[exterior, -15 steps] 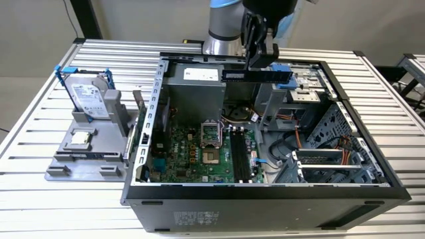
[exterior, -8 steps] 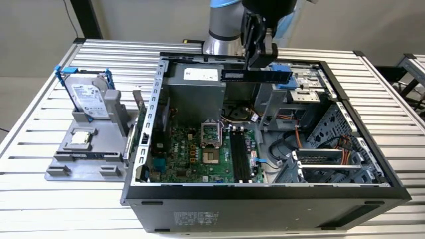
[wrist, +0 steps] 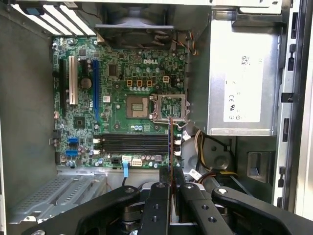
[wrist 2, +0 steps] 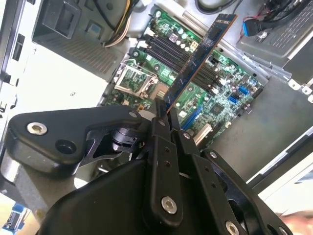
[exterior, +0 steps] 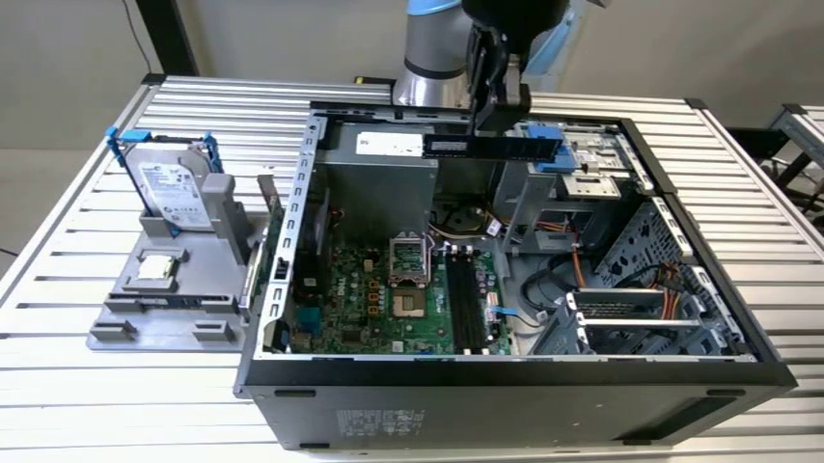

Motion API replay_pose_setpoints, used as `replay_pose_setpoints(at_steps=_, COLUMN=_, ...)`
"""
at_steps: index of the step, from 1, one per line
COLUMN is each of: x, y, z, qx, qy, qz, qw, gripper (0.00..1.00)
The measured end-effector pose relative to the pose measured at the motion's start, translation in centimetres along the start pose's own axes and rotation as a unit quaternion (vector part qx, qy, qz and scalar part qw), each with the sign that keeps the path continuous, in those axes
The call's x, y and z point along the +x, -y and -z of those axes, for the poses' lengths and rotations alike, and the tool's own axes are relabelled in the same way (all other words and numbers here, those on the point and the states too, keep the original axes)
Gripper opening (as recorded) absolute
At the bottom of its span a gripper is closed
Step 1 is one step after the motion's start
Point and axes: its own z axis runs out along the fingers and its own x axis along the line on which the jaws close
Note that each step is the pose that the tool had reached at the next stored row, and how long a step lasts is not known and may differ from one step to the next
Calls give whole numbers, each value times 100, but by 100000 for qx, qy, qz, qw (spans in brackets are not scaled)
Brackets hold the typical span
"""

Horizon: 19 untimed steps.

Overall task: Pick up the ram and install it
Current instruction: 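Pick up the ram and move it above insertion slot, then insert the ram into the slot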

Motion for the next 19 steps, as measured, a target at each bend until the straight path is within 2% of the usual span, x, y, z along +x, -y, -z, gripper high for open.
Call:
replay_pose_setpoints(at_steps=13, x=0, y=-16, z=0, qx=0, qy=2, qz=-65, qw=100000, gripper=0)
replay_pose_setpoints(at_steps=16, x=0, y=-16, z=0, qx=2, qy=6, qz=-1941, qw=99981, gripper=0)
replay_pose_setpoints(at_steps=19, x=0, y=-16, z=-1, qx=16, qy=27, qz=-4473, qw=99900, gripper=0)
